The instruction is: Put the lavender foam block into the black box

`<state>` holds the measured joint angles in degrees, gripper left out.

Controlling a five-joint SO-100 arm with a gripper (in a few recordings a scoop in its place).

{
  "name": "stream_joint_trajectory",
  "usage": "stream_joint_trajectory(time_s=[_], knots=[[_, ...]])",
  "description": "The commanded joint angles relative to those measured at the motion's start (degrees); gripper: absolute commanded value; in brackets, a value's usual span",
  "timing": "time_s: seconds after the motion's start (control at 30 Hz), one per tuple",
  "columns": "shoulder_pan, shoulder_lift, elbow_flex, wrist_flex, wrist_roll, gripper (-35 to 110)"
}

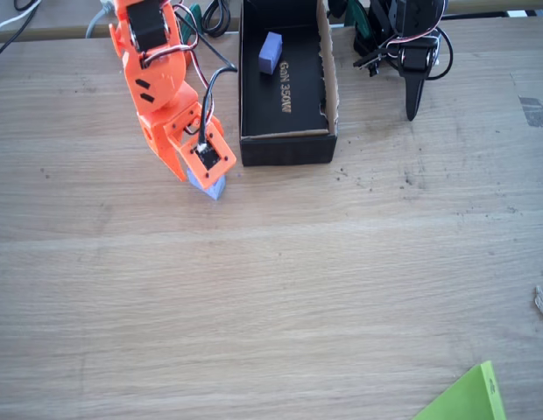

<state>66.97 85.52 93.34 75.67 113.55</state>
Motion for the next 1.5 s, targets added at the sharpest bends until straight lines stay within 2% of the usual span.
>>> stream_joint_trajectory(time_s=[0.0,1.27,1.47], knots=[[0.88,0.70,-0.35,0.26,0.62,42],[1.32,-9.76,-0.62,-10.20,-3.25,42],[1.58,-9.76,-0.62,-9.49,-2.46,27]])
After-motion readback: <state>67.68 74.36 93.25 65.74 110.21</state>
